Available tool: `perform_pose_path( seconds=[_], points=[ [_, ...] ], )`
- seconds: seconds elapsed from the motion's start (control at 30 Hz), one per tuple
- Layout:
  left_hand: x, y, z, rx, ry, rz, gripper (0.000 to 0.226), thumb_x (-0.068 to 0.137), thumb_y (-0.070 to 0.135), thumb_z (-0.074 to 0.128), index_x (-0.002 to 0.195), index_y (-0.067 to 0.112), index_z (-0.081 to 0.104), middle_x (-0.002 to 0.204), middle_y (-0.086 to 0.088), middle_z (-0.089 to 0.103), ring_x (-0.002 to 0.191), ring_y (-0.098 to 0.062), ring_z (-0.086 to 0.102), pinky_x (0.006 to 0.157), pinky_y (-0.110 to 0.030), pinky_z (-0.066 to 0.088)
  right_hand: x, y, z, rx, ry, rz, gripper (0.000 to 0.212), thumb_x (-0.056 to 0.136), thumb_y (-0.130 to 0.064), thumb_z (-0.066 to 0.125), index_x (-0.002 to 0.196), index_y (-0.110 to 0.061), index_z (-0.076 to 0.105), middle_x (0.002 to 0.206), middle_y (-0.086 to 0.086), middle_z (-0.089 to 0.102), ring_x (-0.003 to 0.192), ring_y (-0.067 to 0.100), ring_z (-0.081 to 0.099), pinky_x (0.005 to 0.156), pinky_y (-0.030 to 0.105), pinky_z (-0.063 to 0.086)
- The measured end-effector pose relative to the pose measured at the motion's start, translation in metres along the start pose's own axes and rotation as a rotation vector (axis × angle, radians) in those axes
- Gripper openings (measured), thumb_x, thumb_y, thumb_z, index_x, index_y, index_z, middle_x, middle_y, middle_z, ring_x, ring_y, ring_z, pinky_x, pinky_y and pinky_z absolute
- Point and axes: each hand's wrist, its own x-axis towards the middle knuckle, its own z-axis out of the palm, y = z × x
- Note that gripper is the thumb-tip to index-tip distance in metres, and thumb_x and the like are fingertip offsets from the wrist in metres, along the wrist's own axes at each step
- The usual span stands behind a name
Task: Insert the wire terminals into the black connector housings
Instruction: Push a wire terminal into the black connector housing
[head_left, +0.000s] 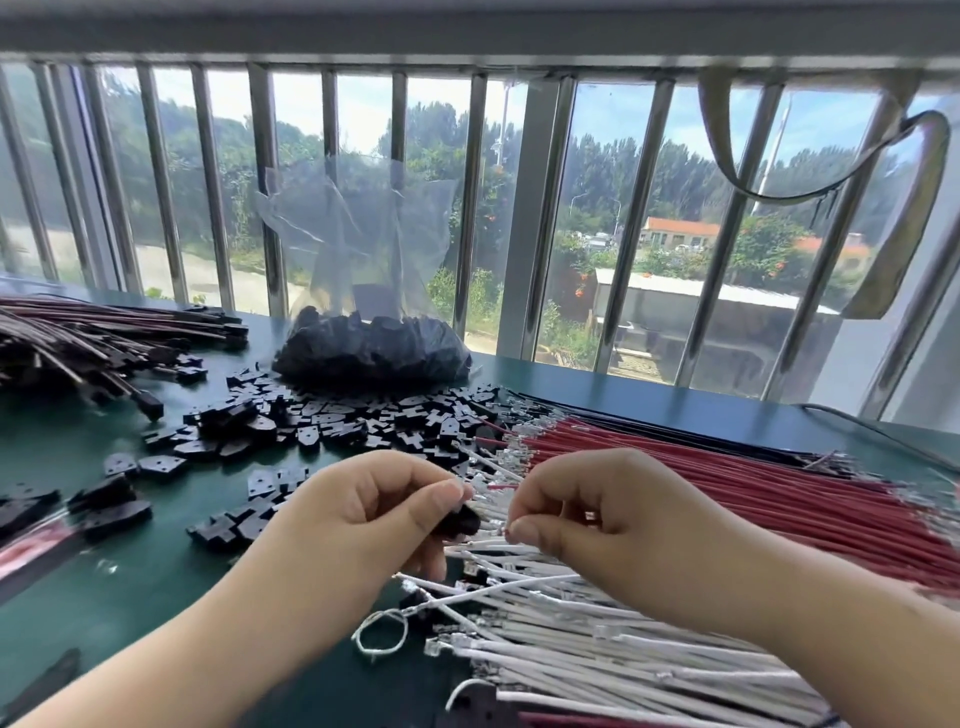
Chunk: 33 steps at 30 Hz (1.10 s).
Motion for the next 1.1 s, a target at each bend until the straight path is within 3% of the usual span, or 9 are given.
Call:
perform_pose_path(
  seconds=[0.17, 0.27, 0.4, 0.5, 0.63, 0.77, 0.9, 1.1],
  points=[
    [-0.002, 0.004, 0.0, -0.295, -0.094, -0.089, 0.037, 0.05, 0.015, 0.072, 0.085, 0.02, 0.076, 0.076, -0.013, 0.074, 0.069, -0.017, 0.072, 0.056, -0.016, 0.053, 0.001, 0.001, -0.001, 0.014, 0.009, 0.006, 0.013, 0.087, -0.035, 0.062, 0.074, -0.032, 0.063, 0.064, -0.021, 0.057, 0.055, -0.003, 0.048, 0.058, 0.01, 0.041],
    [-0.002, 0.007, 0.0, -0.31, -0.118, -0.116, 0.033, 0.055, -0.002, 0.069, 0.083, 0.014, 0.076, 0.084, -0.014, 0.075, 0.078, -0.022, 0.073, 0.059, -0.017, 0.055, 0.001, 0.001, -0.002, 0.013, 0.004, 0.003, 0.014, 0.087, -0.034, 0.061, 0.073, -0.035, 0.062, 0.062, -0.02, 0.056, 0.053, -0.003, 0.047, 0.055, 0.01, 0.04],
    [0.0, 0.007, -0.002, -0.201, -0.06, -0.088, 0.03, 0.066, -0.017, 0.068, 0.077, 0.011, 0.075, 0.082, -0.009, 0.076, 0.077, -0.016, 0.073, 0.06, -0.015, 0.055, 0.0, 0.002, -0.004, 0.042, -0.006, 0.013, 0.015, 0.088, -0.035, 0.06, 0.074, -0.031, 0.062, 0.055, -0.019, 0.053, 0.048, -0.002, 0.043, 0.05, 0.01, 0.037],
    [0.0, 0.009, -0.002, -0.117, -0.024, -0.052, 0.037, 0.065, -0.01, 0.073, 0.078, 0.024, 0.073, 0.08, -0.004, 0.076, 0.078, -0.017, 0.073, 0.069, -0.023, 0.058, 0.0, 0.004, -0.005, 0.005, -0.005, 0.021, 0.016, 0.089, -0.037, 0.057, 0.077, -0.029, 0.063, 0.053, -0.019, 0.053, 0.046, -0.001, 0.042, 0.05, 0.011, 0.038],
    [-0.003, 0.013, 0.0, -0.117, -0.036, -0.052, 0.04, 0.043, 0.014, 0.078, 0.079, 0.029, 0.073, 0.076, -0.006, 0.076, 0.072, -0.024, 0.073, 0.07, -0.027, 0.059, 0.0, 0.002, -0.004, -0.048, 0.015, 0.005, 0.014, 0.088, -0.041, 0.056, 0.078, -0.033, 0.063, 0.057, -0.02, 0.055, 0.05, -0.001, 0.045, 0.051, 0.014, 0.039],
    [-0.004, 0.014, -0.002, -0.131, -0.077, -0.065, 0.044, 0.039, 0.016, 0.079, 0.081, 0.027, 0.075, 0.074, -0.009, 0.075, 0.067, -0.025, 0.073, 0.063, -0.023, 0.059, -0.001, -0.001, -0.004, -0.092, 0.035, -0.026, 0.015, 0.088, -0.04, 0.055, 0.077, -0.033, 0.062, 0.06, -0.025, 0.055, 0.054, -0.002, 0.048, 0.054, 0.012, 0.037],
    [-0.004, 0.015, 0.0, -0.198, -0.089, -0.074, 0.036, 0.044, 0.005, 0.075, 0.079, 0.016, 0.075, 0.071, -0.015, 0.074, 0.058, -0.023, 0.071, 0.053, -0.017, 0.054, -0.001, -0.003, -0.006, -0.064, 0.025, -0.042, 0.017, 0.089, -0.037, 0.056, 0.075, -0.031, 0.063, 0.057, -0.025, 0.053, 0.053, -0.002, 0.047, 0.057, 0.009, 0.038],
    [-0.004, 0.016, -0.001, -0.234, -0.091, -0.067, 0.04, 0.04, 0.009, 0.075, 0.079, 0.011, 0.075, 0.072, -0.015, 0.074, 0.05, -0.018, 0.066, 0.05, -0.018, 0.053, -0.001, -0.003, -0.006, -0.077, 0.017, -0.057, 0.017, 0.088, -0.037, 0.056, 0.074, -0.03, 0.062, 0.059, -0.027, 0.054, 0.055, -0.003, 0.048, 0.058, 0.009, 0.039]
  ],
)
